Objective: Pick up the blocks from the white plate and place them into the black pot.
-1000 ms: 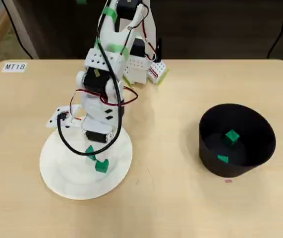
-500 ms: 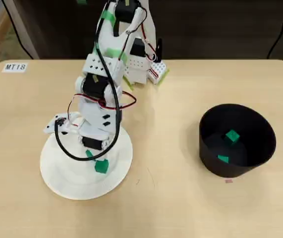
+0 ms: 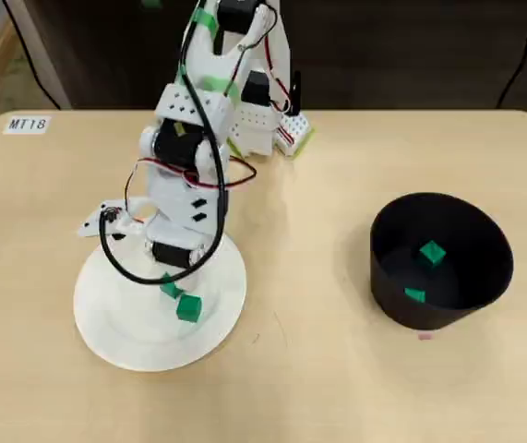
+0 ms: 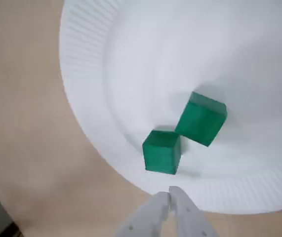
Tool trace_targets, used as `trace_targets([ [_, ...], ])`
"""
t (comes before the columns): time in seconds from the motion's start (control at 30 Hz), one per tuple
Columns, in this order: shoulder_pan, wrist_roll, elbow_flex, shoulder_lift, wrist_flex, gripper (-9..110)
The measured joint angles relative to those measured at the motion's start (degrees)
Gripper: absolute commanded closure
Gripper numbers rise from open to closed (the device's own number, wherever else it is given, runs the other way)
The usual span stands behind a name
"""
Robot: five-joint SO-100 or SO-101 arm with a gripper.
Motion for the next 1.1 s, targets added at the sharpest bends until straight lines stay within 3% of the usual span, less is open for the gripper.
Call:
trace_targets([
  [0.17,-0.70,0.26,0.00,2.90,2.02,104],
  [0.3,-0.62,0.62,0.00,1.76,3.34,87],
  [0.5,0.26,-0.79,0.00,-3.69,3.34,76],
  [0.87,1.67,-0.62,0.00,-10.37,-1.41,85],
  [1.0,0.44,-0.09,0.00,-11.16,-3.60,101],
  [1.1,-0.09,1.05,-0.09,-11.78,-4.48,104],
])
